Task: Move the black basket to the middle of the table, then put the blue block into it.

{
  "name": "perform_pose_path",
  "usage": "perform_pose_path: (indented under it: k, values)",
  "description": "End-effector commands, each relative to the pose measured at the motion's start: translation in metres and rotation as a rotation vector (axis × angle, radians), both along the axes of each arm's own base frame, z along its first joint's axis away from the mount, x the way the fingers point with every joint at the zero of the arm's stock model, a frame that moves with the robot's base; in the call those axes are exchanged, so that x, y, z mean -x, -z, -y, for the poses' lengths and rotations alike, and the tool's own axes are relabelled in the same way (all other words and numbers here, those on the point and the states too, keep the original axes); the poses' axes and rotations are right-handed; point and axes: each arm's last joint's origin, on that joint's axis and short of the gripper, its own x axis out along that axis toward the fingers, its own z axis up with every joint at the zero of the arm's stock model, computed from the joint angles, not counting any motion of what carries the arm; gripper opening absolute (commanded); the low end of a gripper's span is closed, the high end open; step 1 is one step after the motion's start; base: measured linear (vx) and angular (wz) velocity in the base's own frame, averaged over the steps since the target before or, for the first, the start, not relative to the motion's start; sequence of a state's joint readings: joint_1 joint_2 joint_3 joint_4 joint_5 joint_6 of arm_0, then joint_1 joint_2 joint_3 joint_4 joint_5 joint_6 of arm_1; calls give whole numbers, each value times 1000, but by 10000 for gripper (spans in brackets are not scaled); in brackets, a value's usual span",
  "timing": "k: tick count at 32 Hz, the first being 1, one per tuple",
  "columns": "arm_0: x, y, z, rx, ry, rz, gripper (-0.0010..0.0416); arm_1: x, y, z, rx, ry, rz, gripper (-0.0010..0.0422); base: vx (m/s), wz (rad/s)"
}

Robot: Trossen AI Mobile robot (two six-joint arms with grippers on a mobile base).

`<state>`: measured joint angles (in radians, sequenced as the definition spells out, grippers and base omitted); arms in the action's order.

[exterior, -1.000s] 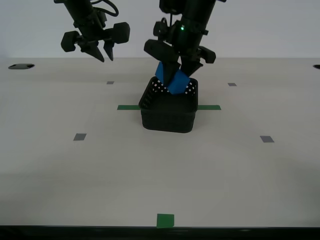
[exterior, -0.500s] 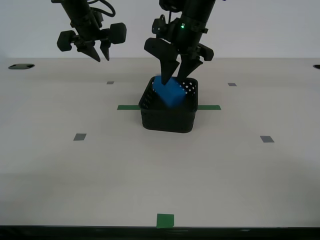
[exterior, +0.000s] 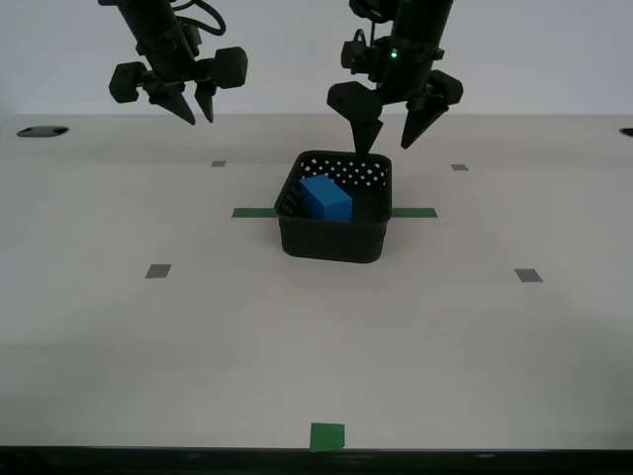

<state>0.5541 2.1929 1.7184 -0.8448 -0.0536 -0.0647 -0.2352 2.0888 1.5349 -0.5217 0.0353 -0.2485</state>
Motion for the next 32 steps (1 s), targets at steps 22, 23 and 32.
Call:
perform_pose_path:
  k: [22,23,32]
  values:
    - [-63,0,168,4,411,10,390,-1,-1,-2,-6,6,12,117,0,0]
    - [-63,0,168,4,411,10,390,-2,-1,-2,-5,6,13,116,0,0]
    - [-64,-1,168,1,411,18,389,-2,-1,-2,-4,6,18,117,0,0]
